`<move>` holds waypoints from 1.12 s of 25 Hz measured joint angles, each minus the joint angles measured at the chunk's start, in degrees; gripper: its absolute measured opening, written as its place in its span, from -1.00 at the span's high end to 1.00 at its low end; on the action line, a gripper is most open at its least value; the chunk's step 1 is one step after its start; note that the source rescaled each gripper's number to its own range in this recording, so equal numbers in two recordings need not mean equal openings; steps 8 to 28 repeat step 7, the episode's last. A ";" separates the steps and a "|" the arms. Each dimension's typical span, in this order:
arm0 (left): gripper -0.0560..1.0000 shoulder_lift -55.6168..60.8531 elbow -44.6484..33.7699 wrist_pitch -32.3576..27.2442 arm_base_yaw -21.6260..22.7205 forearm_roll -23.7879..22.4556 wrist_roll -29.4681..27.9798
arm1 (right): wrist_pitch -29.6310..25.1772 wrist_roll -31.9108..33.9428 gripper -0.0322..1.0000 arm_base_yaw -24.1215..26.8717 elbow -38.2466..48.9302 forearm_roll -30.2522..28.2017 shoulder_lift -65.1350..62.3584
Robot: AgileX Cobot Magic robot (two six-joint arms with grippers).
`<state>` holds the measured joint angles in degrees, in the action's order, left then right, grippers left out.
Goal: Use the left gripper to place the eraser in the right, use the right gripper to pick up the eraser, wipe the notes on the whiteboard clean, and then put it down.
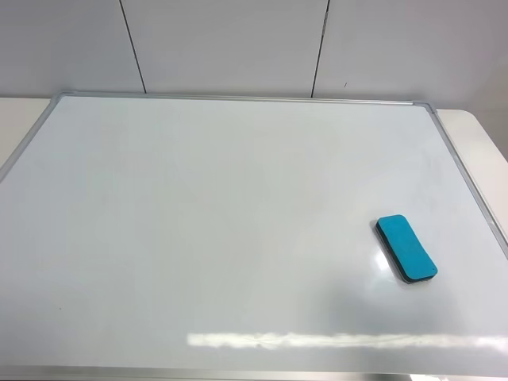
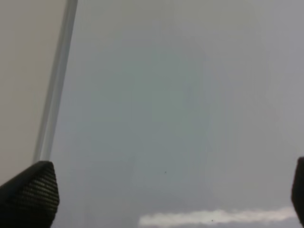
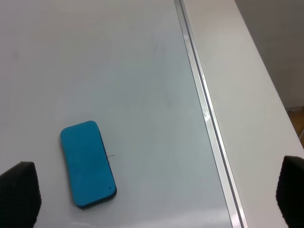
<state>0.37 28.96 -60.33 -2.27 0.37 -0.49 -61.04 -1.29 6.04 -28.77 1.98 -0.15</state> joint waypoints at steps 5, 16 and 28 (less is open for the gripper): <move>-1.00 0.00 0.00 0.00 0.00 0.00 0.00 | 0.00 0.00 -1.00 0.00 0.00 0.00 0.00; -1.00 0.00 0.00 0.00 0.00 0.00 0.00 | 0.00 0.00 -1.00 0.00 0.00 0.00 0.00; -1.00 0.00 0.00 0.00 0.00 0.00 0.00 | 0.00 0.00 -1.00 0.00 0.00 0.00 0.00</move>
